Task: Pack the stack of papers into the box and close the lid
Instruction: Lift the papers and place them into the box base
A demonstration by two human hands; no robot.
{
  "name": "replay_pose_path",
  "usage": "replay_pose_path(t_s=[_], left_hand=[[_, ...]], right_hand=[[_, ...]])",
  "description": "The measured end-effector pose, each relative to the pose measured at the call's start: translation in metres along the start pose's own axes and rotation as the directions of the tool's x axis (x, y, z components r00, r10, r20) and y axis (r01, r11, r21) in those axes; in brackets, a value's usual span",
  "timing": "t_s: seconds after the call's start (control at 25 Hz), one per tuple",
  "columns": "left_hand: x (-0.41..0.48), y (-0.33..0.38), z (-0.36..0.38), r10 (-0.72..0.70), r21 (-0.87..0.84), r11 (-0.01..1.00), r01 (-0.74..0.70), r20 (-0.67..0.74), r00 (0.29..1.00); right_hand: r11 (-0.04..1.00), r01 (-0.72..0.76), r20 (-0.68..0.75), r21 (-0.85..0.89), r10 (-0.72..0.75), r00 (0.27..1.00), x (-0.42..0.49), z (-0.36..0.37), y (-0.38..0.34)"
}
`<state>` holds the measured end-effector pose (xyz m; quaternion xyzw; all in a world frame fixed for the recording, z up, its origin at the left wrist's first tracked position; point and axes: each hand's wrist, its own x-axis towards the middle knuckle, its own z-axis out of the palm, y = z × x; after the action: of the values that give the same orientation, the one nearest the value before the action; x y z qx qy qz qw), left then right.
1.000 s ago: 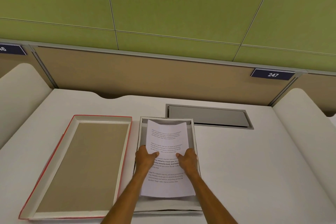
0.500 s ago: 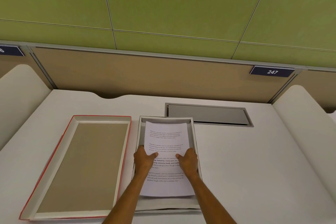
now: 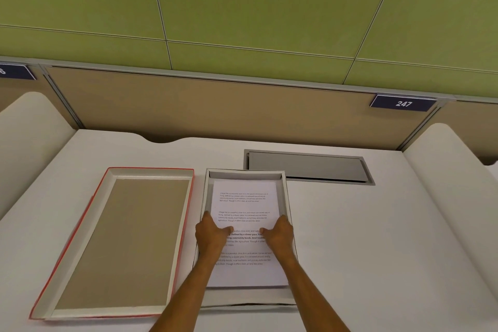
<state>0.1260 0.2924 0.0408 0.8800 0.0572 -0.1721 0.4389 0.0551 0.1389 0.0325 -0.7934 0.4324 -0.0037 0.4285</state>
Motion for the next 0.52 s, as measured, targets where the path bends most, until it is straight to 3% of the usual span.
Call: replay_pose_path(t_s=[0.28, 0.52], left_hand=[[0.0007, -0.0051, -0.0057, -0.037, -0.064, 0.997, 0.036, -0.004, 0.999], [-0.0033, -0.0046, -0.0027, -0.038, -0.039, 0.999, 0.038, -0.002, 0.999]], right_hand=[[0.982, -0.075, 0.045, 0.172, 0.068, 0.997, 0.0023, -0.0085, 0.0012], [0.988, -0.067, 0.037, 0.139, 0.063, 0.997, -0.0038, -0.0087, -0.0014]])
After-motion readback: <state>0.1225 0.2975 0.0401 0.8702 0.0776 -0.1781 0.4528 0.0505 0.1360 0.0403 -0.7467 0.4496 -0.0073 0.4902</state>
